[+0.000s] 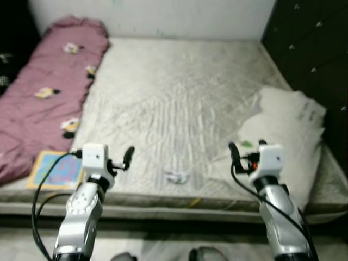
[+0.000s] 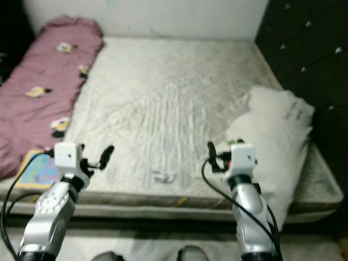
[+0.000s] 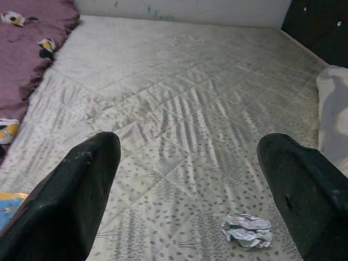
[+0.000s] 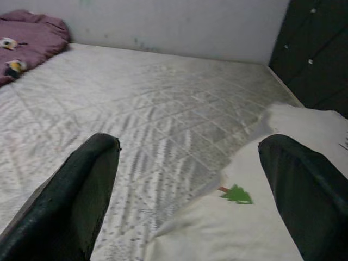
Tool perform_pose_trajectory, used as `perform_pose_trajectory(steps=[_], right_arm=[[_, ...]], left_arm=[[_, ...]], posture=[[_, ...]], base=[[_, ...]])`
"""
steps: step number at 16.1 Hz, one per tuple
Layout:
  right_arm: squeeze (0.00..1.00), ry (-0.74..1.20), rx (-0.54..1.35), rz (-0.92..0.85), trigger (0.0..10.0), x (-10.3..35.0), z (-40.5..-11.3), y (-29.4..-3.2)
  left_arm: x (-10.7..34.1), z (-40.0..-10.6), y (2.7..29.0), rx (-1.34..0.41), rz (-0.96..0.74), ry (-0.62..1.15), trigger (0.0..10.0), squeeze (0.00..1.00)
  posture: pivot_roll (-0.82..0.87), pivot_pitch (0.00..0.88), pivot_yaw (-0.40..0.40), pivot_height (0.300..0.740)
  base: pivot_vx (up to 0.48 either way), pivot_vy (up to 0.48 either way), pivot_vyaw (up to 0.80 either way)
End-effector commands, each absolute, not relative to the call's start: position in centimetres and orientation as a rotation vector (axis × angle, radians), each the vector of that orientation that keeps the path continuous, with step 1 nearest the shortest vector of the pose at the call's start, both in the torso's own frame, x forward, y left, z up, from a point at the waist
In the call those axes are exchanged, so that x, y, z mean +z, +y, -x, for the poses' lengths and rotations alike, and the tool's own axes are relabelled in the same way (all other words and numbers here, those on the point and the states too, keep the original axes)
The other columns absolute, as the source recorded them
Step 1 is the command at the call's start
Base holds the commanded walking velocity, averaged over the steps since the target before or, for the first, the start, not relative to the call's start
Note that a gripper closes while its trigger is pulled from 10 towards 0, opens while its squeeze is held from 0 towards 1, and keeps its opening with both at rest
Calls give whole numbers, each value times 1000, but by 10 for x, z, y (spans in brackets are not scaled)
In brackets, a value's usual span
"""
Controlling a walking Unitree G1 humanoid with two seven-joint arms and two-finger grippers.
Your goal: Clean up the room
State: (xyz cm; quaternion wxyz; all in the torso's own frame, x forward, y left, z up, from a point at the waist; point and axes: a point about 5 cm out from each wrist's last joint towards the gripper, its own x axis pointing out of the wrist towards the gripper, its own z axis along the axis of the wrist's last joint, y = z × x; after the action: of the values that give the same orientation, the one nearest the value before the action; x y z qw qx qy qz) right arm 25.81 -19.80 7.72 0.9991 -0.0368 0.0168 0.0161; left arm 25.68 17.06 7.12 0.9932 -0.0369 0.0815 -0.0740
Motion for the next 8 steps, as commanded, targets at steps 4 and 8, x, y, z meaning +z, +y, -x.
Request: perform_pose_trajectory(steps=[4, 8], right_arm=[[0, 18, 23, 81, 10000, 82, -258, -199], [0, 24, 48, 97, 10000, 83, -261, -200]], left_arm=[[73, -259, 171, -171, 79, 146, 10000, 0], [75, -259, 175, -166, 81, 135, 10000, 0]], posture=[[-57, 45, -1, 740], [-48, 51, -24, 740]], base=[[0, 0, 0], [289, 0, 0]])
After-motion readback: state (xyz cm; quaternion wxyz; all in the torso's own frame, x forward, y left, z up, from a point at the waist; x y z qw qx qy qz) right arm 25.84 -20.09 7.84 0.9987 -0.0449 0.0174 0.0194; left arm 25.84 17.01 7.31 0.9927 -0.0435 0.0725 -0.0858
